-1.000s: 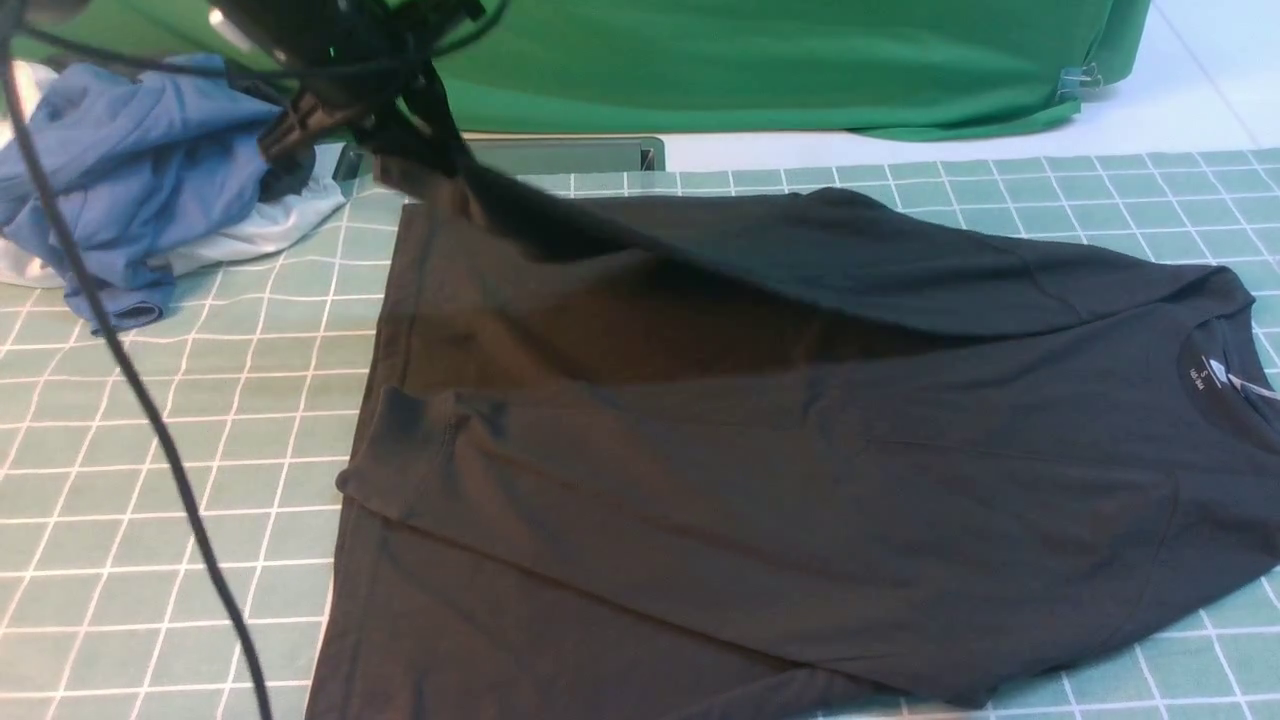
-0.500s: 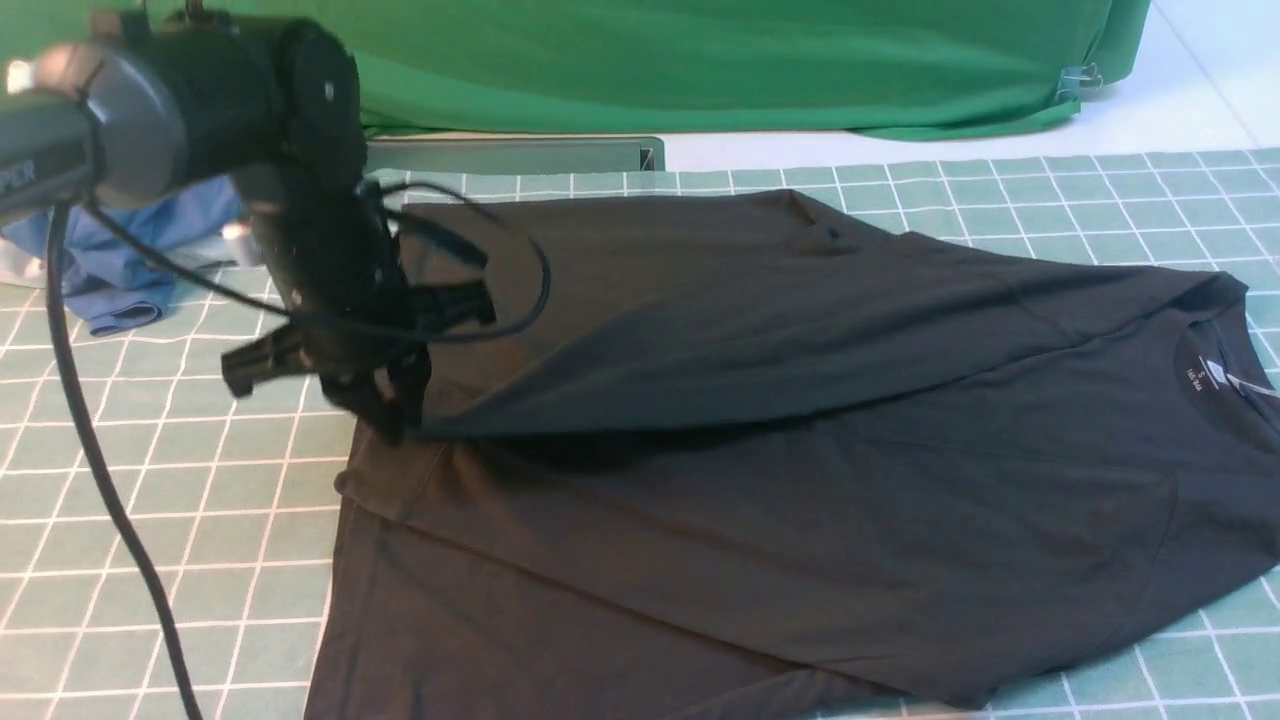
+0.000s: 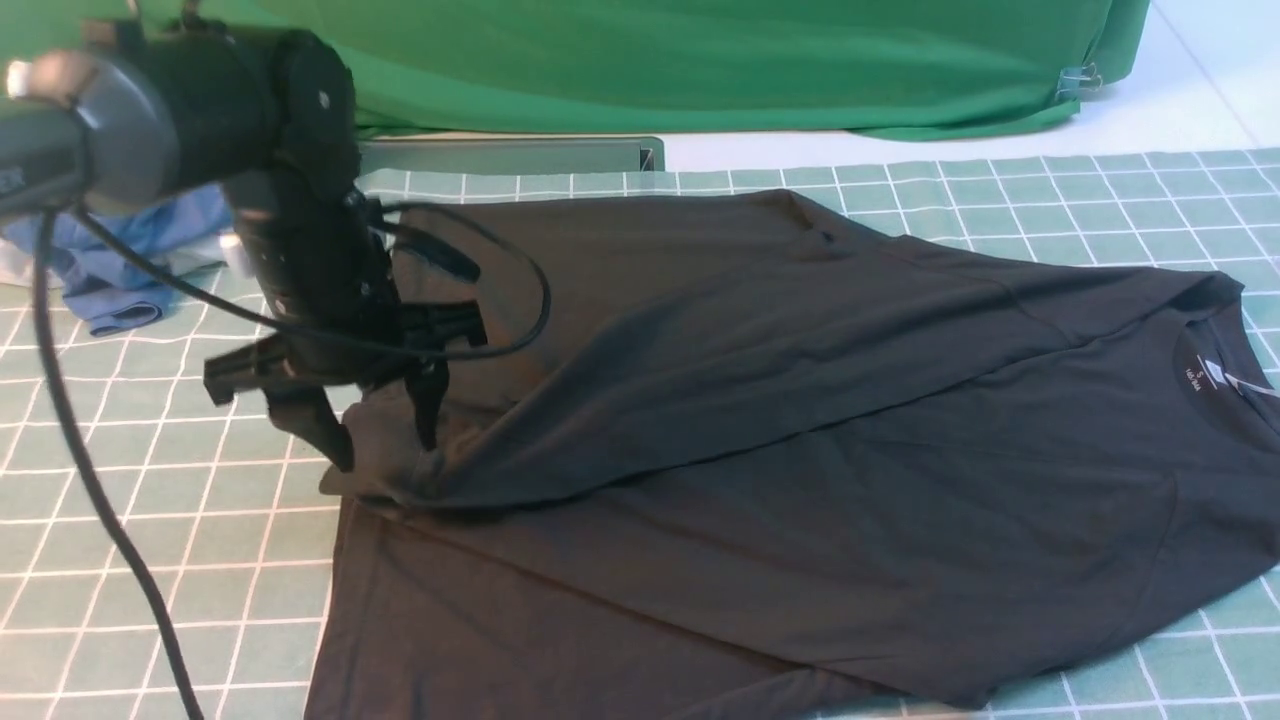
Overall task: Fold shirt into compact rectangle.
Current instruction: 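Grasp the near edge of the shirt at its hem and shoulder corners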
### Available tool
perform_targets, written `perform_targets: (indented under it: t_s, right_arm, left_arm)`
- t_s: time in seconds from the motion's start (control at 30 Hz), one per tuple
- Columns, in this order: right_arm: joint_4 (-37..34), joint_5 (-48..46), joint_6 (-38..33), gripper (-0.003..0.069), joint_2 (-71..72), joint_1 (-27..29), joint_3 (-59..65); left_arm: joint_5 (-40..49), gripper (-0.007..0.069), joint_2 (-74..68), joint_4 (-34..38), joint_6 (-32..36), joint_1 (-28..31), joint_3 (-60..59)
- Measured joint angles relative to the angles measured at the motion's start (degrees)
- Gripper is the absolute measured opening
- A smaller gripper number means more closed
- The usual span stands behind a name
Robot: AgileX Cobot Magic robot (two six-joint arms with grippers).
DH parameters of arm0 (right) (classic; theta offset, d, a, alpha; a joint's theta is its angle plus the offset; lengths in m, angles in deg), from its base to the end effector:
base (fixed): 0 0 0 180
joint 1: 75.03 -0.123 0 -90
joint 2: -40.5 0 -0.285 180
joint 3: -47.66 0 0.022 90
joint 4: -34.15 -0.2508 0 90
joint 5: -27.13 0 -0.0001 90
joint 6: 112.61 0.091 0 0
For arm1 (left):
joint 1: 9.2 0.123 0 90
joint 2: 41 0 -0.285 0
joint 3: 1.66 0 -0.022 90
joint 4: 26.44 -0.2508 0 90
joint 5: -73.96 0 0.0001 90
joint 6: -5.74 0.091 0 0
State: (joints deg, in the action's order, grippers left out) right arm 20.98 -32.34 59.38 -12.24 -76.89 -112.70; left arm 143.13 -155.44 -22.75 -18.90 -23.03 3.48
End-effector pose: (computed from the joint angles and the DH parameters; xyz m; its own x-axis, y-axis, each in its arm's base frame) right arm 0.1263 0.0220 0.3879 -0.6540 -0.0423 -0.7553 -0.1936 0.9746 0.1130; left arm 0.3524 -0.0924 0.2295 -0.9779 -0.2092 0.0017 -0.2088 0.9757 -0.0661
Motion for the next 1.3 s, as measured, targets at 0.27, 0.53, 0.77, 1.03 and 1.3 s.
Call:
perform_targets:
  t_s: [0.27, 0.53, 0.77, 1.03, 1.3]
  right_arm:
    - [0.0, 0.1, -0.1, 0.0237, 0.0, 0.0, 0.0]
    - [0.0, 0.1, -0.1, 0.0237, -0.5, 0.0, 0.0]
    - [0.1, 0.2, 0.0, 0.0237, -2.6, 0.0, 0.0]
    - [0.1, 0.4, 0.0, 0.0237, -5.3, 0.0, 0.0]
    - [0.1, 1.2, 0.0, 0.0237, -6.3, -1.6, 2.2]
  left_arm:
    - [0.0, 0.0553, 5.8, 4.3, 5.3, 0.0, -17.9]
    - [-8.1, 0.0556, 8.6, 5.7, 5.3, 0.1, -34.9]
    - [-9.4, 0.0541, 8.9, 7.3, 5.6, 0.1, -35.5]
    - [-10.7, 0.0263, 8.9, 10.6, 8.6, 0.1, -35.6]
    - [-10.9, 0.0022, 9.3, 12.0, 13.2, 0.1, -35.6]
